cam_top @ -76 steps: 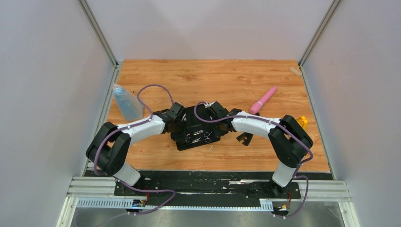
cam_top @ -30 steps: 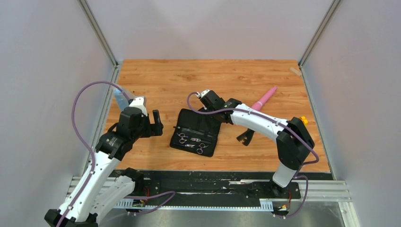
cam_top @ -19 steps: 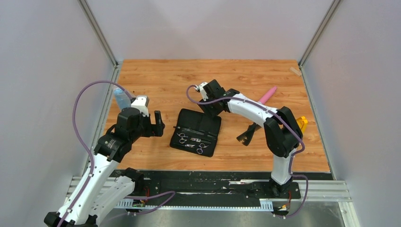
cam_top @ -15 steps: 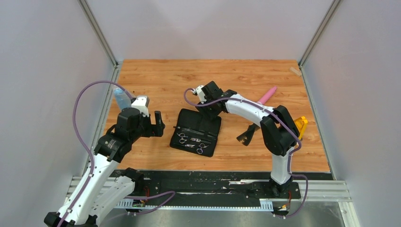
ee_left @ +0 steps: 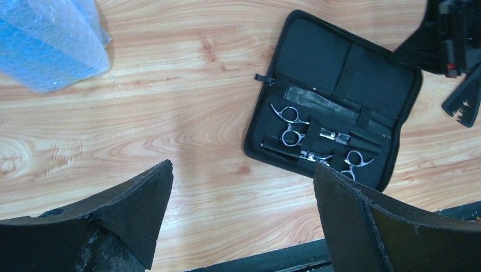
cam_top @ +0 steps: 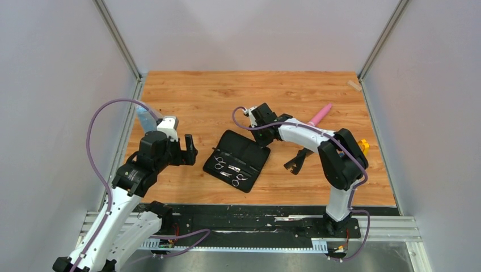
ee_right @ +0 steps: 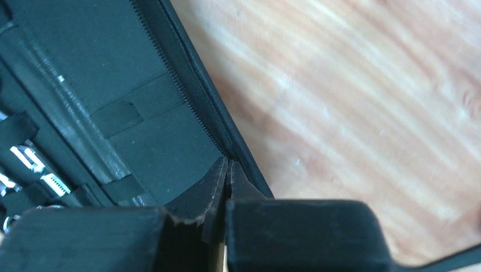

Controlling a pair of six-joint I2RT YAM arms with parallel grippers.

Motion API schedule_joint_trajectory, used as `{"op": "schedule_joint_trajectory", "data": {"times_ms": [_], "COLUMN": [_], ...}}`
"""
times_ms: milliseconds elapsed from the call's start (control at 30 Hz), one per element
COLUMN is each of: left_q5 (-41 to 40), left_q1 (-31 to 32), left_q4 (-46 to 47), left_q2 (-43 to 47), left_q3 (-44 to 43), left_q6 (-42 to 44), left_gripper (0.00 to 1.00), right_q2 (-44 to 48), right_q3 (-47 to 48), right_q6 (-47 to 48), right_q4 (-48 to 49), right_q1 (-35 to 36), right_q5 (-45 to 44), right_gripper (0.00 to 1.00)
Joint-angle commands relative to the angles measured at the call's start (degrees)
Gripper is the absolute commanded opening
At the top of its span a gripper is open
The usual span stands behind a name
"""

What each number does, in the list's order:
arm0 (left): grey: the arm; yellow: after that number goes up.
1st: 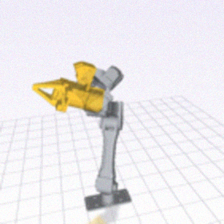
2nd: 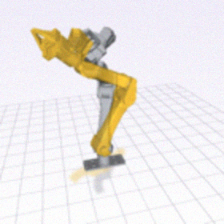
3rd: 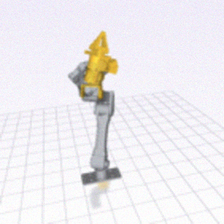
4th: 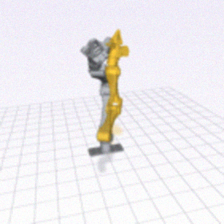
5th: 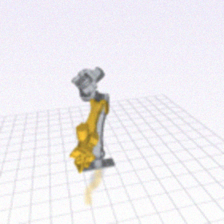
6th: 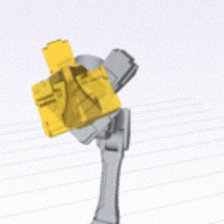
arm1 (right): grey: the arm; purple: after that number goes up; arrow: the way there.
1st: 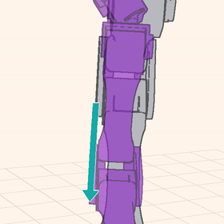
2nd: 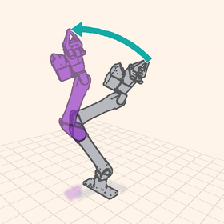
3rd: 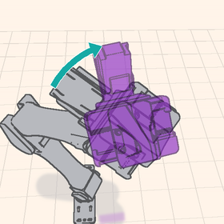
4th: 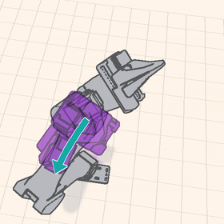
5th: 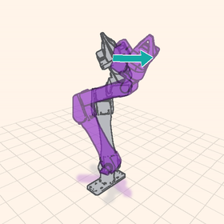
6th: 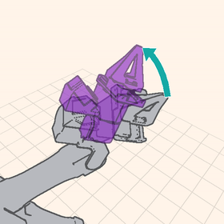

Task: Sort the hair-cutting tools

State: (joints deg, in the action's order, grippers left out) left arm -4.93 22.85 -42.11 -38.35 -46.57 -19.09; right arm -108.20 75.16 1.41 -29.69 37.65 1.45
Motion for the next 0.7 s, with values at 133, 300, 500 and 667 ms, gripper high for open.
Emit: {"op": "schedule_joint_trajectory", "data": {"times_ms": [133, 300, 500, 667], "left_q5": [1.48, 2.16, 4.13, 4.53], "left_q1": [-0.18, -0.18, -0.18, -0.17], "left_q4": [2.05, 2.23, 2.82, 4.61], "left_q2": [-0.60, -1.95, -5.27, -10.14], "left_q3": [-0.01, -0.09, -1.22, -6.02], "left_q6": [0.87, 0.78, 0.40, 1.35], "left_gripper": [1.00, 1.00, 1.00, 1.00], "right_q2": [12.85, 15.85, 16.95, 22.04], "right_q3": [-10.16, -12.10, -9.49, -6.88], "right_q6": [-21.60, -29.34, -34.87, -39.92], "right_q4": [-2.34, -5.83, -14.31, -21.58], "right_q1": [0.42, 2.78, 4.37, 2.81], "right_q5": [0.33, 0.51, -1.14, -11.85], "right_gripper": [0.00, 0.00, 0.09, 0.56]}}
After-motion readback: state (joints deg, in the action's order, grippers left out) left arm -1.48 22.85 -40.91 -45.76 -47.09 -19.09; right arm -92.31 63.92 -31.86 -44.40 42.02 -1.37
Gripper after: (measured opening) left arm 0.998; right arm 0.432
